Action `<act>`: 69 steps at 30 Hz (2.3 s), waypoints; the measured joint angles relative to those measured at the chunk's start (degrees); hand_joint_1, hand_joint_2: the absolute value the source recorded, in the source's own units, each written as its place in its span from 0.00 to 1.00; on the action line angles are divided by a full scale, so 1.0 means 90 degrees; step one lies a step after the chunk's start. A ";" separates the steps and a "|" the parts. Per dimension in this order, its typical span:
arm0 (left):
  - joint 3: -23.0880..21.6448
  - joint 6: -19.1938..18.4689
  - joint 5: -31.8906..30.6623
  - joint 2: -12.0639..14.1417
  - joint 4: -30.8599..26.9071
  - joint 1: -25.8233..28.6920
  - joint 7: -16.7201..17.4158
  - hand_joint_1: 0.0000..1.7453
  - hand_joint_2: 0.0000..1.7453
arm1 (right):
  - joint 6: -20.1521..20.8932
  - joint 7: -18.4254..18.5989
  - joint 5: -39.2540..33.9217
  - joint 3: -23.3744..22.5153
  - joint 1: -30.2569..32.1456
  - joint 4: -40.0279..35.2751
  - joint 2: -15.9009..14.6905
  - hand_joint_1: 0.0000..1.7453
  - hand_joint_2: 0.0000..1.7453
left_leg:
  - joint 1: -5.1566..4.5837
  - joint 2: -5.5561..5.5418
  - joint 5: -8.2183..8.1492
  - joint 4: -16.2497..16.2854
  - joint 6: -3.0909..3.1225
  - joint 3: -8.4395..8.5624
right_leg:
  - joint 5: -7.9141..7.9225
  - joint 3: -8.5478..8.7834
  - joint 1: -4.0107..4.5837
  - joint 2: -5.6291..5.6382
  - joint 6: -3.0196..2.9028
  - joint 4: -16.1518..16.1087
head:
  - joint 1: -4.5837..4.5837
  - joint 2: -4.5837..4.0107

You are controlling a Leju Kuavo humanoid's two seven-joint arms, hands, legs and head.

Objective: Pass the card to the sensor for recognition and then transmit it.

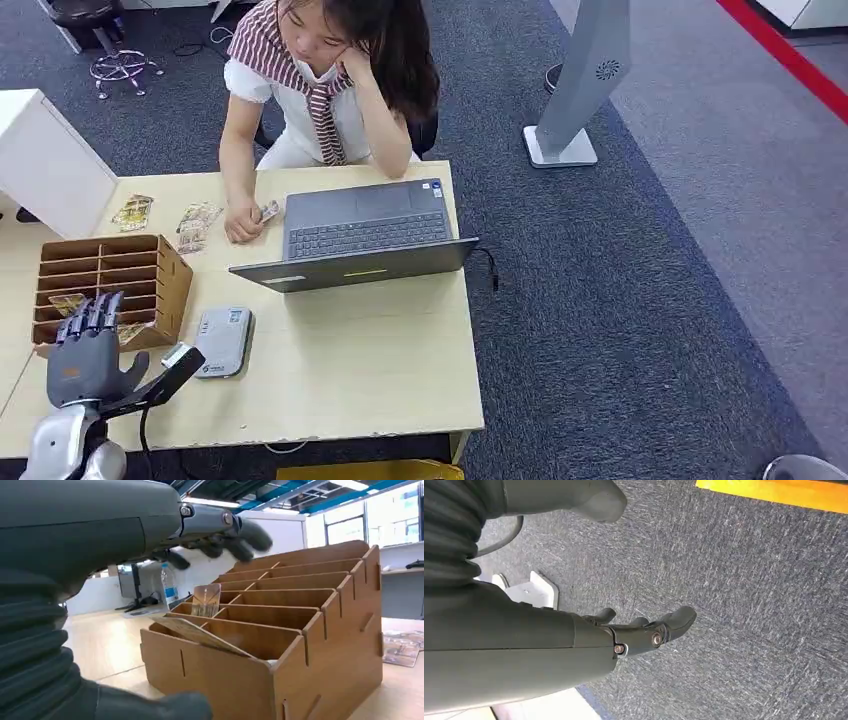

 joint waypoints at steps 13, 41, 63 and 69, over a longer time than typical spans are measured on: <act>-0.0037 -0.0117 0.0090 0.0017 0.0000 -0.0079 0.0002 1.00 1.00 | 0.0007 0.0000 0.0002 0.0000 0.0001 0.0000 0.0000 0.00 1.00 | 0.0000 0.0002 0.0000 0.0000 0.0000 -0.0001 | 0.0000 0.0002 0.0000 0.0000 0.0000 0.0000 | 0.0000 0.0000; -0.0189 -0.0039 0.0275 0.0017 -0.1356 0.0295 -0.0134 1.00 1.00 | -0.0031 0.0015 -0.0107 0.0000 0.0009 0.0000 0.0000 0.00 1.00 | 0.0000 -0.0001 -0.0001 0.0000 0.0001 -0.0002 | -0.0001 0.0000 0.0000 -0.0002 0.0002 -0.0001 | 0.0002 0.0000; -0.0804 0.0024 -0.0107 0.0282 -0.0400 -0.1952 0.0000 1.00 1.00 | 0.0104 -0.0199 0.0075 0.0121 -0.0014 -0.0002 -0.0002 0.00 1.00 | 0.0001 0.0004 0.0029 0.0001 -0.0011 -0.0004 | 0.0033 -0.0004 0.0002 -0.0005 -0.0023 0.0000 | -0.0002 0.0000; -0.0918 0.0039 -0.0245 0.0287 0.0312 -0.2397 0.0066 1.00 1.00 | 0.0124 -0.0260 0.0109 0.0138 -0.0018 -0.0002 -0.0002 0.00 1.00 | 0.0000 0.0000 0.0029 0.0002 -0.0011 -0.0007 | 0.0032 -0.0008 0.0003 -0.0003 -0.0022 -0.0001 | -0.0002 0.0000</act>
